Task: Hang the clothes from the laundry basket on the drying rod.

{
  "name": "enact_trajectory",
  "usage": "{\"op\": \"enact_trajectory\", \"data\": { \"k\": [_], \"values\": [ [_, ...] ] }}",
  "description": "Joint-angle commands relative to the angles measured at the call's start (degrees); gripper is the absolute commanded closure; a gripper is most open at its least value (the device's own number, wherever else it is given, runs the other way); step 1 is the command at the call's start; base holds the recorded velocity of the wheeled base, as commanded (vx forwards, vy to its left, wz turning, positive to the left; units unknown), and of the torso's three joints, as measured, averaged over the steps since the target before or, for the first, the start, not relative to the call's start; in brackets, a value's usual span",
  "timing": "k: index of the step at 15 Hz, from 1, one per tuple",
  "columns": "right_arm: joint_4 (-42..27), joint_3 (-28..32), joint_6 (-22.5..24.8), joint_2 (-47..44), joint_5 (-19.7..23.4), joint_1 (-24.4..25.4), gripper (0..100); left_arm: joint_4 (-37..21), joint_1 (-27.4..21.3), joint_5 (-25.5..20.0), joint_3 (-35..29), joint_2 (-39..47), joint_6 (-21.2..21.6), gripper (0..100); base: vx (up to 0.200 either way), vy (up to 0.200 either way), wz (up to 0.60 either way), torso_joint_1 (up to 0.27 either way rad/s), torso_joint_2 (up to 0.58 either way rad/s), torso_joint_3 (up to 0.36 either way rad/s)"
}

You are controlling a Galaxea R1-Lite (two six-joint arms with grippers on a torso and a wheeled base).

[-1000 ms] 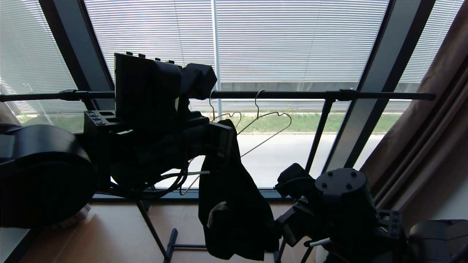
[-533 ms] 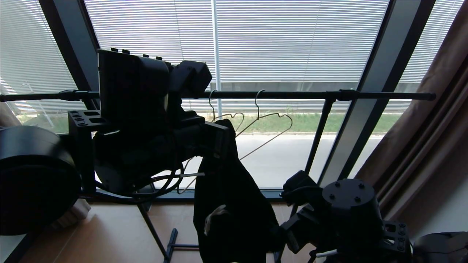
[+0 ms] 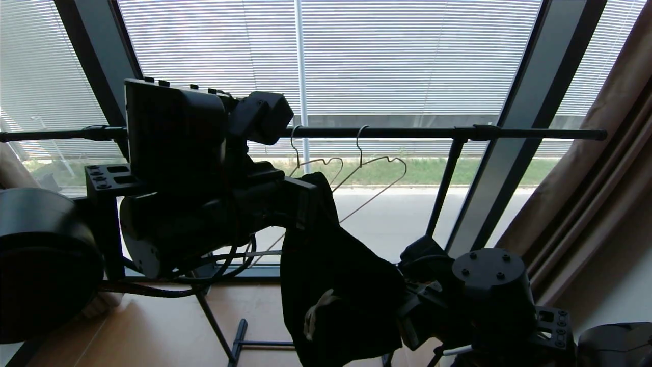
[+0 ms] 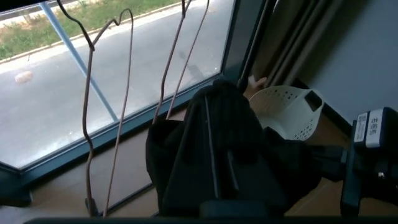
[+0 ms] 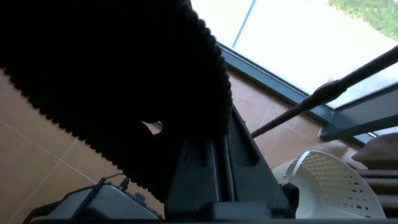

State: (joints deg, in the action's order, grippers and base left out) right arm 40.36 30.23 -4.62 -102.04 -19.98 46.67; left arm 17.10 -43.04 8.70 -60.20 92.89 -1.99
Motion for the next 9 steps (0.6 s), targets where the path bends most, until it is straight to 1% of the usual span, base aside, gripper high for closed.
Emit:
{"op": "enact_trajectory", "data": {
  "k": [1,2,4,5,6,8,9],
  "values": [
    [0.07,0.09,-1.09,0.87,-0.15,-2.37,100,1.53,0.59,-0.97,2.98,-1.57,-0.03,100,0.000,0.000,0.00,0.000,0.00,0.000],
    [1.47,0.00,-2.59,2.46,-0.06,-4.74,100,2.14,1.38,-2.20,5.27,-2.19,0.05,100,0.000,0.000,0.00,0.000,0.00,0.000],
    [3.93,0.35,-2.67,4.13,0.03,-7.64,100,2.06,2.18,-3.52,7.90,-3.42,0.41,100,0.000,0.000,0.00,0.000,0.00,0.000],
    [3.67,1.58,-2.67,4.83,0.12,-8.35,100,2.06,2.18,-4.22,9.04,-3.68,0.76,100,0.000,0.000,0.00,0.000,0.00,0.000],
    [3.67,1.94,-2.67,5.09,0.12,-8.43,100,2.06,2.18,-4.40,9.48,-4.03,0.84,0,0.000,0.000,0.00,0.000,0.00,0.000],
    [3.76,2.73,-2.67,5.97,0.12,-8.87,100,2.06,2.00,-4.49,12.12,-6.32,1.11,0,0.000,0.000,0.00,0.000,0.00,0.000],
    [3.93,2.64,-2.85,6.59,0.29,-9.93,100,2.06,2.00,-4.49,14.05,-8.52,0.93,0,0.000,0.000,0.00,0.000,0.00,0.000]
  ]
}}
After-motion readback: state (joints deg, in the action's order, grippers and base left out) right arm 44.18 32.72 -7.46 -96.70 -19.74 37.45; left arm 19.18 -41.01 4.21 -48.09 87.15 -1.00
